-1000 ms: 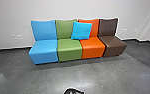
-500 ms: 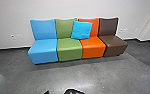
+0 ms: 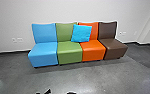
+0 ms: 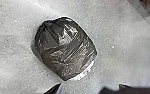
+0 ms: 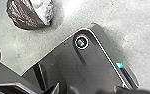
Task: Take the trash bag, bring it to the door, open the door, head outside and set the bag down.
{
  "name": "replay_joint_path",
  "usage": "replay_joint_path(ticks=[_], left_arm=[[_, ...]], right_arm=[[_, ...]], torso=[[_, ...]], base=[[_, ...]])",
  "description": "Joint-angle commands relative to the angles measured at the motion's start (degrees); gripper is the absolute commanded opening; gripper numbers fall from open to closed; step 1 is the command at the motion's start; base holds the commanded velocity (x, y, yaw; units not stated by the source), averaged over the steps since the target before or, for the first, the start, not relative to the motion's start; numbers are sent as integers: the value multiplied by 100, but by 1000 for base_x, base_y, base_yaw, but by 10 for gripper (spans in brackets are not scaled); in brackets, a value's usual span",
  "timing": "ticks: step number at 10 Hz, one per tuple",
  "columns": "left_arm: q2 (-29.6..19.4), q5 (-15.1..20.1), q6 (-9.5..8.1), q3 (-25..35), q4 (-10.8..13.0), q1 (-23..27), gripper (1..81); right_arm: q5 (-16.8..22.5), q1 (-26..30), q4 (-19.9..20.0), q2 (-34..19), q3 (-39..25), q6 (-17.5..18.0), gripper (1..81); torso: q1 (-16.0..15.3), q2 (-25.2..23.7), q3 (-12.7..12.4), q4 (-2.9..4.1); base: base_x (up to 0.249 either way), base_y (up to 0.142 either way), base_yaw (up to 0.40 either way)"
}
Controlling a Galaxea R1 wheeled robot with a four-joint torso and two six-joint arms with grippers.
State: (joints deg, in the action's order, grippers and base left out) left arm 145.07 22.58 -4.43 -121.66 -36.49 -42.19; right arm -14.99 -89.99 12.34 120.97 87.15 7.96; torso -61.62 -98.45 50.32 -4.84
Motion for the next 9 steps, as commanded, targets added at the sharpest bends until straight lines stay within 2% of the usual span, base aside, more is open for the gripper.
replay_joint_path(ticks=[1, 4, 5, 6, 8, 9], left_arm=[[-21, 432, 3, 46, -148, 655, 811], [119, 493, 3, 46, -139, 550, 811], [155, 520, 3, 46, -131, 532, 811], [163, 520, 3, 46, -131, 541, 811], [181, 528, 3, 46, -166, 566, 811], [181, 528, 3, 63, -175, 628, 811]], right_arm=[[366, -32, 304, -799, -296, 13, 811], [190, -68, 471, -1423, -779, 21, 811], [111, -59, 471, -1590, -991, 21, 811], [102, -41, 471, -1670, -1078, 21, 811], [76, -68, 463, -1713, -1132, 21, 811], [76, -68, 463, -1687, -1114, 21, 811]], torso=[[-358, -556, 0, 0], [-747, -1185, 0, 0], [-883, -1405, 364, -191], [-1012, -1620, 521, -213], [-1204, -1941, 708, -207], [-1324, -2134, 886, -237]], base=[[0, 0, 0], [0, 0, 0], [0, 0, 0], [0, 0, 0], [0, 0, 0], [0, 0, 0]])
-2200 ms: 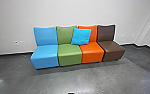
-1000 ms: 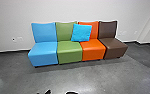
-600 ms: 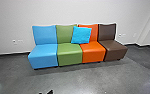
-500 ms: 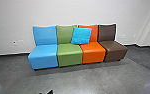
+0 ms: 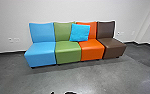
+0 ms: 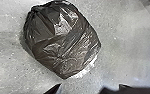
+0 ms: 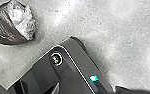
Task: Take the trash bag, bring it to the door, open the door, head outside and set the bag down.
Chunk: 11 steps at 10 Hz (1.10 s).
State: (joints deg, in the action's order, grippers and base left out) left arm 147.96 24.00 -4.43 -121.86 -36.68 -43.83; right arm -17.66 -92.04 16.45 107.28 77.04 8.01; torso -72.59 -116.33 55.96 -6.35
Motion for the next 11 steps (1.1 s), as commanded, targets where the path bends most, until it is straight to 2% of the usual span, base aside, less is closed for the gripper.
replay_joint_path(ticks=[1, 2, 6, 7, 8, 11], left_arm=[[-99, 421, -6, 92, -173, 879, 811], [-82, 491, -6, 74, -208, 967, 811], [-134, 737, -102, -23, -199, 1302, 811], [-143, 737, -120, -23, -190, 1407, 811], [-152, 772, -146, -23, -208, 1547, 811], [-73, 903, -234, -223, -173, 1846, 811]], right_arm=[[343, 137, 52, -301, -103, 16, 811], [343, 137, 43, -265, -94, 16, 811], [343, 146, 34, -213, -59, 8, 811], [343, 155, 43, -195, -59, 8, 811], [351, 163, 35, -169, -59, 8, 811], [351, 146, 26, -143, -59, 8, 811]], torso=[[-358, -555, 522, 2], [-494, -772, 726, -24], [-1034, -1626, 1485, -30], [-1158, -1827, 1191, -30], [-1246, -1969, 1331, -30], [-1582, -2507, 1432, -30]], base=[[0, 0, 0], [0, 0, 0], [0, 0, 0], [0, 0, 0], [0, 0, 0], [0, 0, 0]])
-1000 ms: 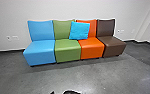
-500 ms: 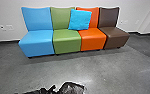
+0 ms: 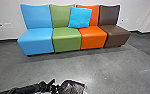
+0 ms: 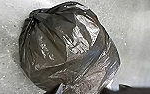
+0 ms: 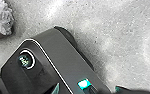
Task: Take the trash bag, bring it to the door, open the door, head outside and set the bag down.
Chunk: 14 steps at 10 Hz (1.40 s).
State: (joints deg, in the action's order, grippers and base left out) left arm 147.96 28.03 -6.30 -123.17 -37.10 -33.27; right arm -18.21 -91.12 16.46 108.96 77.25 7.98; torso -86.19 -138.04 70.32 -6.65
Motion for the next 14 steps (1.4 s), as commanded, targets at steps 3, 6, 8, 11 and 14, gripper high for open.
replay_joint_path(ticks=[3, 6, 8, 11, 14], left_arm=[[164, 590, -47, -593, -52, 852, 811], [314, 572, -38, -735, -166, 843, 811], [375, 564, -38, -726, -158, 843, 811], [455, 537, -38, -717, -158, 870, 811], [472, 528, -47, -726, -158, 993, 811]], right_arm=[[406, 98, -19, -258, -97, 10, 811], [406, 90, -37, -354, -290, 10, 811], [397, 90, -37, -626, -501, 1, 811], [397, 142, -29, -758, -633, 10, 811], [398, 142, -29, -803, -695, 10, 811]], torso=[[-625, -988, 0, 0], [-617, -1003, 2, 0], [-680, -1104, 229, -2], [-666, -1110, 219, -2], [-666, -1110, 313, -2]], base=[[0, 0, 0], [0, 0, 0], [0, 0, 0], [0, 0, 0], [0, 0, 0]])
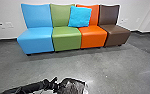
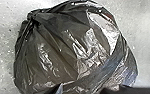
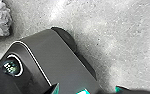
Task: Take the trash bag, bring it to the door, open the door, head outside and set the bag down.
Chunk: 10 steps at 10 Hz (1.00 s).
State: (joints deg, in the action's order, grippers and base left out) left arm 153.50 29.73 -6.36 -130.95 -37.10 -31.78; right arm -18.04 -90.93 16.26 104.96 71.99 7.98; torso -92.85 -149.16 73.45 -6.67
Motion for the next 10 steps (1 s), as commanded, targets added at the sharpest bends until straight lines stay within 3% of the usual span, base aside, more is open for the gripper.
replay_joint_path(ticks=[1, 2, 3, 7, 8, 10], left_arm=[[-65, 358, -40, 34, -166, 862, 811], [-65, 358, -40, 0, -158, 862, 811], [-74, 358, -40, -18, -166, 862, 811], [-21, 332, -32, -89, -140, 774, 811], [5, 340, -32, -132, -140, 774, 811], [58, 331, -40, -133, -140, 774, 811]], right_arm=[[380, 123, -9, -412, -204, 10, 811], [380, 123, -18, -429, -247, 10, 811], [380, 123, -9, -447, -283, 10, 811], [389, 167, 0, -447, -309, 10, 811], [389, 167, 0, -447, -309, 10, 811], [389, 158, 0, -438, -309, 10, 811]], torso=[[0, 0, 379, 0], [0, 0, 471, 0], [0, 0, 215, 0], [0, 0, 295, 0], [-369, -554, 295, 0], [-457, -554, 297, 0]], base=[[0, 0, 0], [0, 0, 0], [0, 0, 0], [0, 0, 0], [0, 0, 0], [0, 0, 0]])
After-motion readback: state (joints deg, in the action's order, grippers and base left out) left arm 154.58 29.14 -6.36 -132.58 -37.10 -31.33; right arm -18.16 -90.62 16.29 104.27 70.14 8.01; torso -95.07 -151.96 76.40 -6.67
